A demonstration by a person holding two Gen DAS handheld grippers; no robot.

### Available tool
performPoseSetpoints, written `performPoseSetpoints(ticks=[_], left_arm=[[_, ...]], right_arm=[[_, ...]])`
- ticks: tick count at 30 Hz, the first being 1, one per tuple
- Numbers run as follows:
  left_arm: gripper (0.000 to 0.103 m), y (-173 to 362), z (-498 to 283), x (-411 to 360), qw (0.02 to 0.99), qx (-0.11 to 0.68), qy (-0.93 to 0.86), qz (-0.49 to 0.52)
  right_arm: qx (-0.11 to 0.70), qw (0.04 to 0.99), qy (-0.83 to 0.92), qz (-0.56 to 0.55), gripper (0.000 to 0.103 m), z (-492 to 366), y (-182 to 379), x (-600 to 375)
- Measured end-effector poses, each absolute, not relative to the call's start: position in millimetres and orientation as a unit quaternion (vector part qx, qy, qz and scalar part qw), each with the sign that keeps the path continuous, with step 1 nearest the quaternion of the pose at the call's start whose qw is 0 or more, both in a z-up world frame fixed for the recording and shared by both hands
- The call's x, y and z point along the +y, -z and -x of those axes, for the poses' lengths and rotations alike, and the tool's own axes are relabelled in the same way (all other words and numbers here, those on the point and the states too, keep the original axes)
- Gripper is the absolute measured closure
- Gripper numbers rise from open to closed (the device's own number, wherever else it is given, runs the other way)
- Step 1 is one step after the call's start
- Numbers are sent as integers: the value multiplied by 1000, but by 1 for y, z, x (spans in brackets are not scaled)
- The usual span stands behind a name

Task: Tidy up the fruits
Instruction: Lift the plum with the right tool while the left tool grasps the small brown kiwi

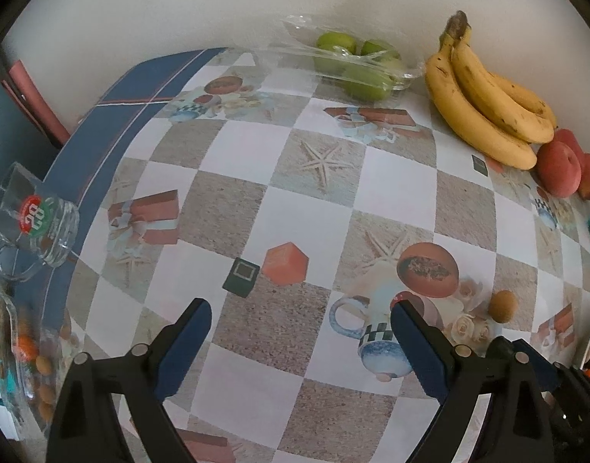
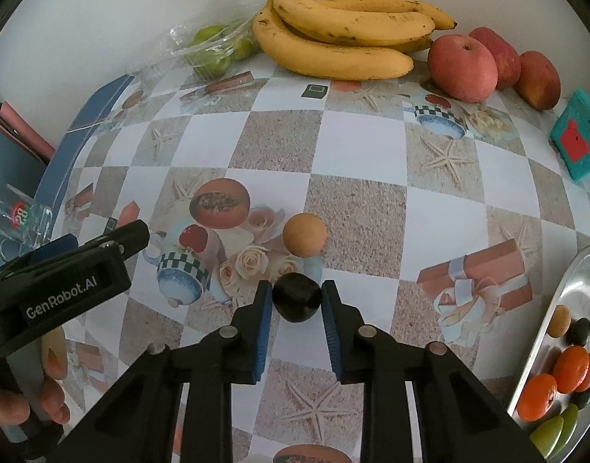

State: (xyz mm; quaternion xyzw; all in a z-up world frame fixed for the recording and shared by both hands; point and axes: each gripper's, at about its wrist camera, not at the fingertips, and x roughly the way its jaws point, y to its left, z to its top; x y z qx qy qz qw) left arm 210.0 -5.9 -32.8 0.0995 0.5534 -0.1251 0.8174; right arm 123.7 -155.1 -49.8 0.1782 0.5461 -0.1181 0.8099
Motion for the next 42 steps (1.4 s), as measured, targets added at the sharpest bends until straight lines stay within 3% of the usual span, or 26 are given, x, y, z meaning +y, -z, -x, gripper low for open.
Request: performPoseSetpoints(ticks=[34, 36, 40, 42], left_arm=[[7, 25, -167, -93, 816, 522, 221, -111], [16, 26, -165, -99, 807, 531, 243, -92], [24, 29, -157, -114, 795, 538, 266, -91], [37, 34, -156, -121, 788, 546, 269, -94]], right_arm=[[515, 810, 163, -229, 76, -81, 21, -223], [511, 809, 167, -237, 76, -77, 20, -230], [507, 808, 169, -247, 76, -72, 19, -237], [506, 808, 169, -250, 76, -71, 19, -239]])
